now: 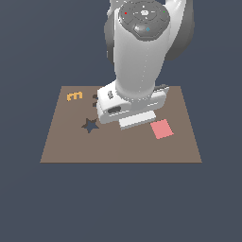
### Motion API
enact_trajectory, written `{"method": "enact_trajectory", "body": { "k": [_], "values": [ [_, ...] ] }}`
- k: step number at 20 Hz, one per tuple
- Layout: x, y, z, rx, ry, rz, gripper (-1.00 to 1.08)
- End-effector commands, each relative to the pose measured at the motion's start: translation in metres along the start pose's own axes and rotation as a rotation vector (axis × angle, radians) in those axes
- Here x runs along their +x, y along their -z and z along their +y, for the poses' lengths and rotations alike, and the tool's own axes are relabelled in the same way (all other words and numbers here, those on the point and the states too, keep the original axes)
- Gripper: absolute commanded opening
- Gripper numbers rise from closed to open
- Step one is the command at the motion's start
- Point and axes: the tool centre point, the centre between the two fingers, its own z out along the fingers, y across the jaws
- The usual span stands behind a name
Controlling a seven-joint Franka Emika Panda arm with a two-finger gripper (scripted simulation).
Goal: Insert a designated object into the corresponding slot on a board.
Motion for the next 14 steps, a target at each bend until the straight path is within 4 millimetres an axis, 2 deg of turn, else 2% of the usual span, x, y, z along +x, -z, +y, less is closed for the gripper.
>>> {"method": "enact_trajectory", "body": {
  "k": [1, 14],
  "values": [
    [-0.010, 0.001, -0.001, 0.000, 0.096, 0.001, -1.00],
    [-0.063, 0.003, 0.011, -0.001, 0.602, 0.000, -1.00]
  ]
}}
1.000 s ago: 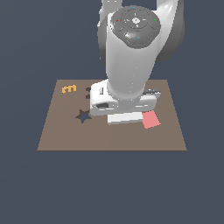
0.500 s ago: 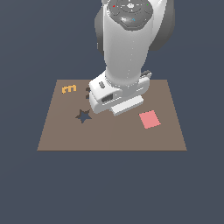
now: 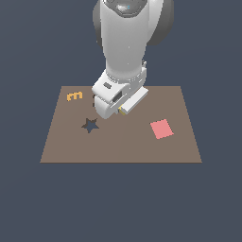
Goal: Insert a designated object into the corresponding slot on a board.
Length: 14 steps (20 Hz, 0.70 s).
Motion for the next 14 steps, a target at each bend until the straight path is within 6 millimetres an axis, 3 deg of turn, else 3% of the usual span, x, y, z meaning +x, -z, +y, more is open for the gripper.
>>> {"method": "enact_trajectory", "body": {
  "k": [1, 14],
  "values": [
    [-0.010, 0.001, -0.001, -0.001, 0.095, 0.000, -1.00],
    [-0.058, 0.002, 0.010, -0.001, 0.542, 0.000, -1.00]
  ]
}}
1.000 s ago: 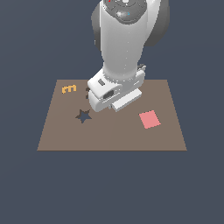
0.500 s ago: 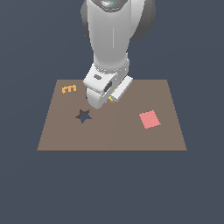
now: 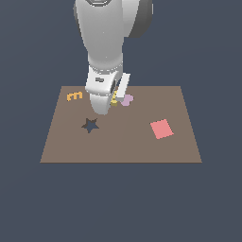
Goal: Insert a designated object into the corresponding slot on a board.
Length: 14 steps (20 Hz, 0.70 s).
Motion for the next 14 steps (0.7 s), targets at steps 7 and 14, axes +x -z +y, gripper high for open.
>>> {"method": "enact_trajectory", "body": {
  "k": [7, 14],
  "values": [
    [-0.024, 0.001, 0.001, -0.001, 0.219, 0.000, -1.00],
    [-0.036, 0.001, 0.004, -0.001, 0.330, -0.001, -1.00]
  ]
}}
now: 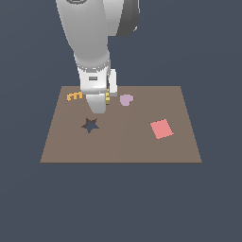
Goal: Insert a designated object into the corresponding slot on a board.
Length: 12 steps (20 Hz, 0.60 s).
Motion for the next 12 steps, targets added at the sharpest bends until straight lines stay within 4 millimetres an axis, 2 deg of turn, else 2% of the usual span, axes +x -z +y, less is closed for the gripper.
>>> {"method": "enact_trajectory", "body": {
  "k": [1, 12],
  "values": [
    [-0.0035, 0.0003, 0.0002, 0.000, 0.034, 0.000, -1.00],
    [-0.0085, -0.0001, 0.0007, 0.000, 0.075, 0.000, -1.00]
  ]
}}
